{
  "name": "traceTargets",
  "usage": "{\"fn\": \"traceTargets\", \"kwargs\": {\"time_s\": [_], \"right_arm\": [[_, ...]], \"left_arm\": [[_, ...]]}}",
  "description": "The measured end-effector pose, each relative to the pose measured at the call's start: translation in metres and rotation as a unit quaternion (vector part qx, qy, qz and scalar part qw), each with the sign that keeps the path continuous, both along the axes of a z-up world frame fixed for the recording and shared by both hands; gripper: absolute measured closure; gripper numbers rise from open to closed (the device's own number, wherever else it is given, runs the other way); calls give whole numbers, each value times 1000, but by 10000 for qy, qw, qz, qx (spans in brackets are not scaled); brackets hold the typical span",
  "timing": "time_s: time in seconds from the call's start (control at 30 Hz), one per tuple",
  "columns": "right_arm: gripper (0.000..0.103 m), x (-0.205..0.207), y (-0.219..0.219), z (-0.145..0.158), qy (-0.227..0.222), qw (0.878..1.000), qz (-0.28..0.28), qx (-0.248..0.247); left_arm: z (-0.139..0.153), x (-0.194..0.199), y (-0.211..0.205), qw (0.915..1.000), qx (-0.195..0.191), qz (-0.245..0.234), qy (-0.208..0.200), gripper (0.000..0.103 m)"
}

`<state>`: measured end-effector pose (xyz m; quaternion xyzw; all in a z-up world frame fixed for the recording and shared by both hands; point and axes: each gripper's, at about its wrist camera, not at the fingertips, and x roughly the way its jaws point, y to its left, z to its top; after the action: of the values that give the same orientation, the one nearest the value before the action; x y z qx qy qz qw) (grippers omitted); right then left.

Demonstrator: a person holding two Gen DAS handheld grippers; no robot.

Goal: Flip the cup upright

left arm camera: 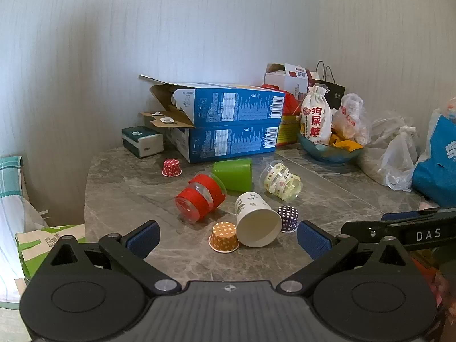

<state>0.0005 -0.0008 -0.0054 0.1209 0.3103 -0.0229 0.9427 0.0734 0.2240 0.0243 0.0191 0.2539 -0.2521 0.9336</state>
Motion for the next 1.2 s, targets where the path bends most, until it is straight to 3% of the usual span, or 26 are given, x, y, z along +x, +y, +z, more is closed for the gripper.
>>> {"fn": "traceTargets", "kwargs": {"time_s": [1.2], "right_arm": [[1, -2, -3, 0, 10, 10000, -50, 32]], "left_arm": [[0, -2, 0, 9999, -71, -37, 88, 0]]}}
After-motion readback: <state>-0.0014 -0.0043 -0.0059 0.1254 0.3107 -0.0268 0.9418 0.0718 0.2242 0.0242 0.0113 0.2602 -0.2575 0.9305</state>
